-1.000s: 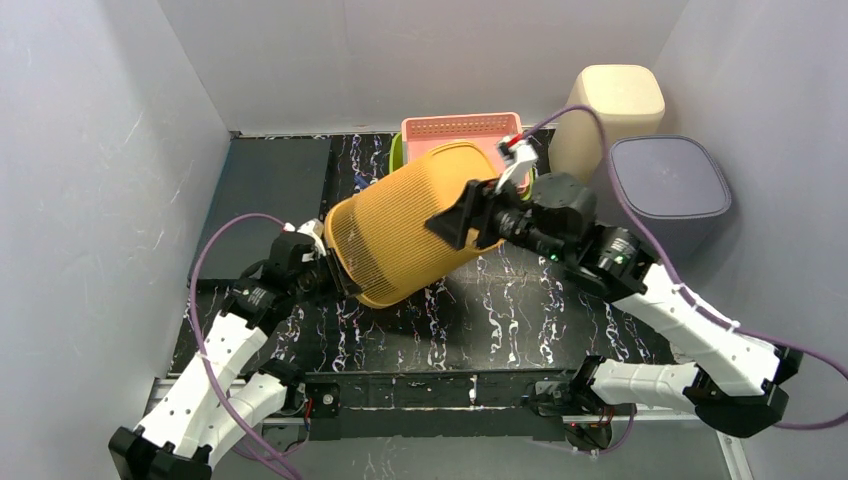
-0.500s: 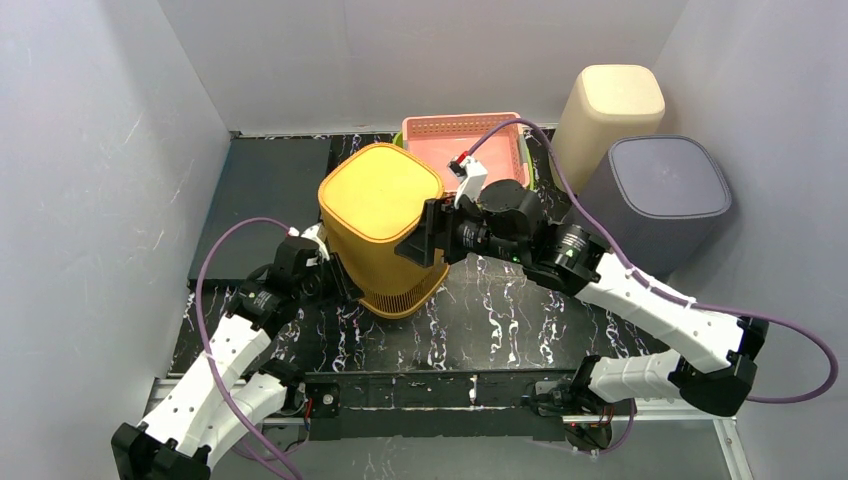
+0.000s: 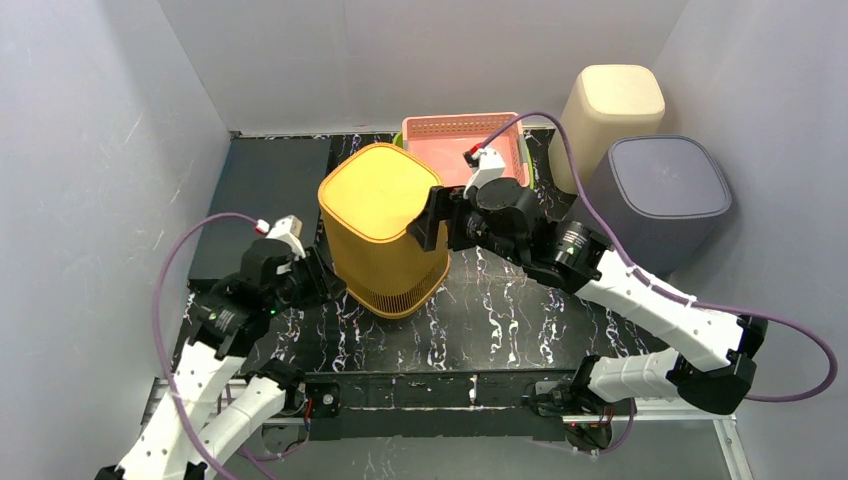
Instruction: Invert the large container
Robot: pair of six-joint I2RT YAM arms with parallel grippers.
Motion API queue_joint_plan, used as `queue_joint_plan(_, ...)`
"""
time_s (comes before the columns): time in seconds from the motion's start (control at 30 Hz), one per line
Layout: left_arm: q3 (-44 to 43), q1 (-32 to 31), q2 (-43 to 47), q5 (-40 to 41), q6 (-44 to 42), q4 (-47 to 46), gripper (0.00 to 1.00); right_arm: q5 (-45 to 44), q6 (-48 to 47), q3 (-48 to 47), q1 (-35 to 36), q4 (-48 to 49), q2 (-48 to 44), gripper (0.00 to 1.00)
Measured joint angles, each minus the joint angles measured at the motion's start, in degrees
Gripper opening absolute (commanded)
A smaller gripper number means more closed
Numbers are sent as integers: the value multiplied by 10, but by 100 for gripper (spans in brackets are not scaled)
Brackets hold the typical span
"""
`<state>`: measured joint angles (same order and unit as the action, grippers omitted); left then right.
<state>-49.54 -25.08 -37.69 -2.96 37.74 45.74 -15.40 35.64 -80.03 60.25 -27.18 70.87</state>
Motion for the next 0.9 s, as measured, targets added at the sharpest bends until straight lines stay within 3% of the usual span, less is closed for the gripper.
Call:
queue_joint_plan(0.1,-57,0,14,26,-14,29,47,-54,8,2,0,-9,-8,96)
queue_joint_plan(0.2,-128,0,9,46,-40,58,64,-97,27,24,0,-8,-33,97)
queue_joint_plan(0.27,-184,0,-15,58,-59,75,73,-114,38,49,0,-4,-57,98)
queue_joint_plan(0.43,-339,0,-123,66,-112,87,83,-128,58,97,0,3,-106,99)
queue_joint_plan(0.6,-439,25,-244,63,-173,78,85,-112,58,97,0,8,-105,99)
queue_joint_plan(0.77,-443,87,-326,5,-203,73,86,-97,57,97,0,8,-105,99)
queue_joint_plan(0.9,-425,106,-341,-30,-223,54,87,-93,55,97,0,8,-105,99)
